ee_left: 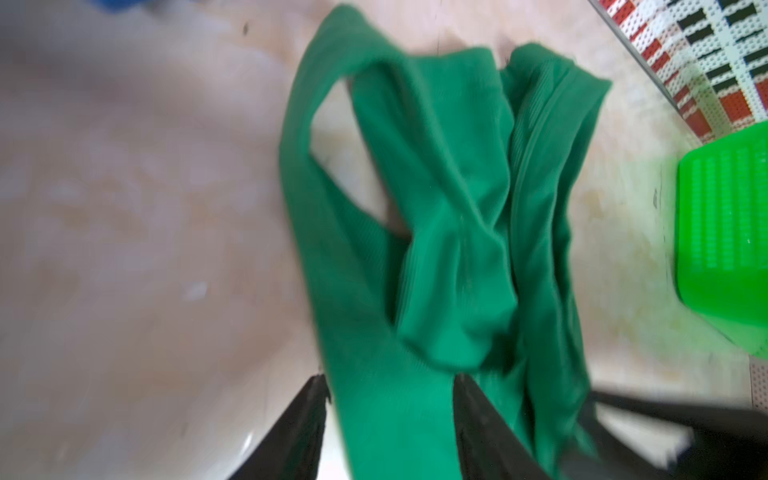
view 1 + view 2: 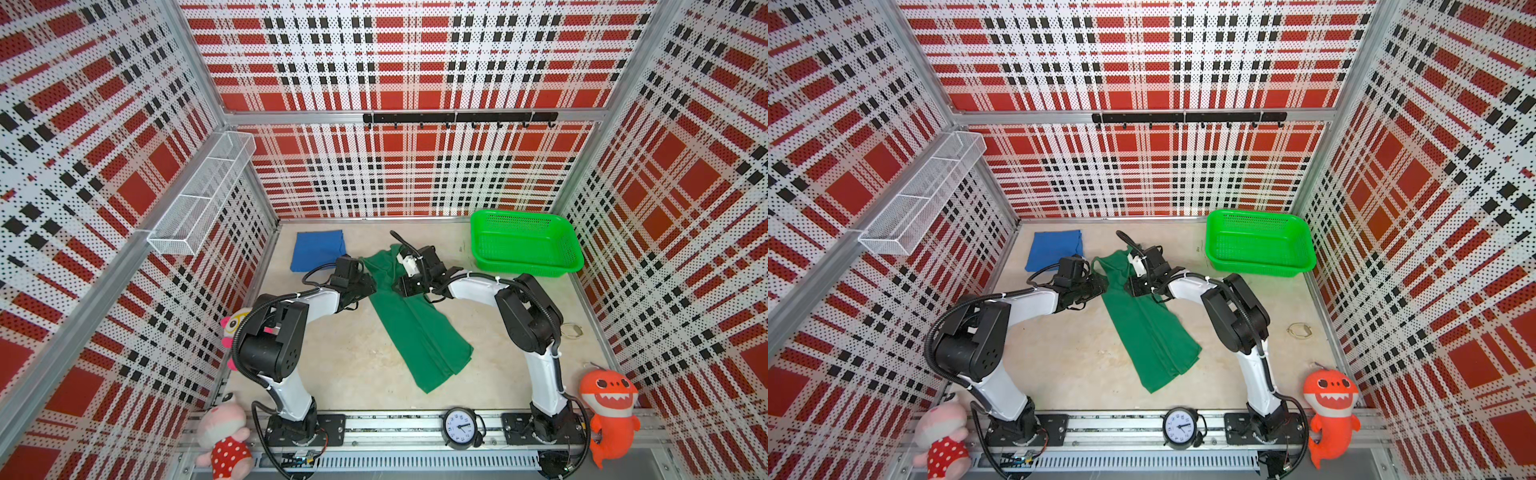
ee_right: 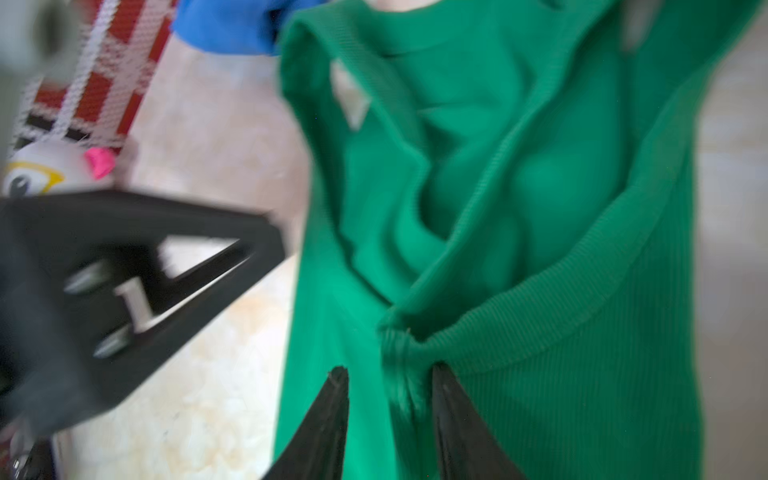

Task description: Fold and stack the tank tops

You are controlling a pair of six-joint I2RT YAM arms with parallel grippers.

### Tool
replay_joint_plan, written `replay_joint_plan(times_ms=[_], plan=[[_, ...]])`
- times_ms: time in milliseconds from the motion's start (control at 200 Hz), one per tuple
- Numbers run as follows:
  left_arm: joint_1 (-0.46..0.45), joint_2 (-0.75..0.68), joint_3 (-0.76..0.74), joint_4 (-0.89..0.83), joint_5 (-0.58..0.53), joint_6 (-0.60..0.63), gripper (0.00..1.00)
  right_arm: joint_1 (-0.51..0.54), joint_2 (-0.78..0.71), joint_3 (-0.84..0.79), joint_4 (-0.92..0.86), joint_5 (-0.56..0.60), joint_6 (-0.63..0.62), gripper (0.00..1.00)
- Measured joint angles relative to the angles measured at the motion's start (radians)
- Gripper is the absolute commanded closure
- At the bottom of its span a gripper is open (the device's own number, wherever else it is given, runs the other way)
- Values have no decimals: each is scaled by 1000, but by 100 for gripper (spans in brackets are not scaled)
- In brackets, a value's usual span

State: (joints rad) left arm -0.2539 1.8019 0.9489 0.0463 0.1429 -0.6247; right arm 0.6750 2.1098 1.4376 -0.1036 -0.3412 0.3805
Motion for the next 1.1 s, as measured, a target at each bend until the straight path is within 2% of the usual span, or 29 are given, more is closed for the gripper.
replay_joint_plan(times_ms=[150, 215, 561, 767, 822, 957, 1097], plan=[[27, 169, 164, 7, 12, 16, 49, 28, -21, -26, -30, 20, -53, 51], [32, 220, 231, 8, 19, 24, 49, 26, -49, -56, -55, 53, -64, 50], [26, 439, 540, -19, 43, 69, 49, -121, -369, -410, -80, 165, 29, 67], [14, 574, 763, -77, 56, 98, 49, -83, -451, -595, -47, 174, 141, 73], [6, 606, 819, -100, 57, 112, 44, -56, -463, -636, -35, 179, 178, 73], [-34, 632, 898, -163, 46, 168, 19, -3, -516, -693, -12, 203, 255, 64], [-66, 581, 869, -234, 19, 228, 9, -12, -617, -693, -58, 219, 277, 52]])
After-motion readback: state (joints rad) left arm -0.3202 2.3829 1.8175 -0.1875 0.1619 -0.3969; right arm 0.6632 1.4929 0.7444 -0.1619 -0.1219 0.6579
